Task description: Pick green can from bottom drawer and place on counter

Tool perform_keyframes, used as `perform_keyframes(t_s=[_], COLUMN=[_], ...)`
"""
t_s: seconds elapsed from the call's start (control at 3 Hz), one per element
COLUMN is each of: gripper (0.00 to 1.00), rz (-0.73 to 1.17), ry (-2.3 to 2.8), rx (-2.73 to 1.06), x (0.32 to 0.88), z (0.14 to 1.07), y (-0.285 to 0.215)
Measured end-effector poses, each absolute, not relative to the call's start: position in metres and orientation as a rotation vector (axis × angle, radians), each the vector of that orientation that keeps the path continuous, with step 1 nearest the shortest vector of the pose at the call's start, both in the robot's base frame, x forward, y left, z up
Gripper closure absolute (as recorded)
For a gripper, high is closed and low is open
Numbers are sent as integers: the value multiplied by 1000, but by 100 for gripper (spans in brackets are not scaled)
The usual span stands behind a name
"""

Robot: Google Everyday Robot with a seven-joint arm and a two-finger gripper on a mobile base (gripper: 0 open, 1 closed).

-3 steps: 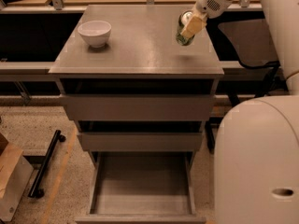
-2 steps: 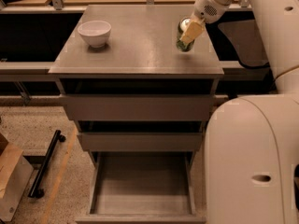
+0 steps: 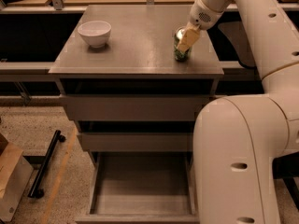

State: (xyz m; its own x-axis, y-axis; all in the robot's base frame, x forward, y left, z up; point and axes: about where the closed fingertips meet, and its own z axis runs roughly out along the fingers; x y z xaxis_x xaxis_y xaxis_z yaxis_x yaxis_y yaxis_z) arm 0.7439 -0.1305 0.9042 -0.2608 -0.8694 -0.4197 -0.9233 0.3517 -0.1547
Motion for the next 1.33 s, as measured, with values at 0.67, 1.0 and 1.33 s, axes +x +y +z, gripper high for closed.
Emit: perform_keyframes(t_s=[0.67, 1.0, 1.33], gripper=[0, 0, 0], rz=[167, 174, 174], ry=[2186, 2174, 2174], rx=[-1556, -1551, -1551], x=[748, 750, 750], z=[905, 907, 907], y=[-128, -126, -126])
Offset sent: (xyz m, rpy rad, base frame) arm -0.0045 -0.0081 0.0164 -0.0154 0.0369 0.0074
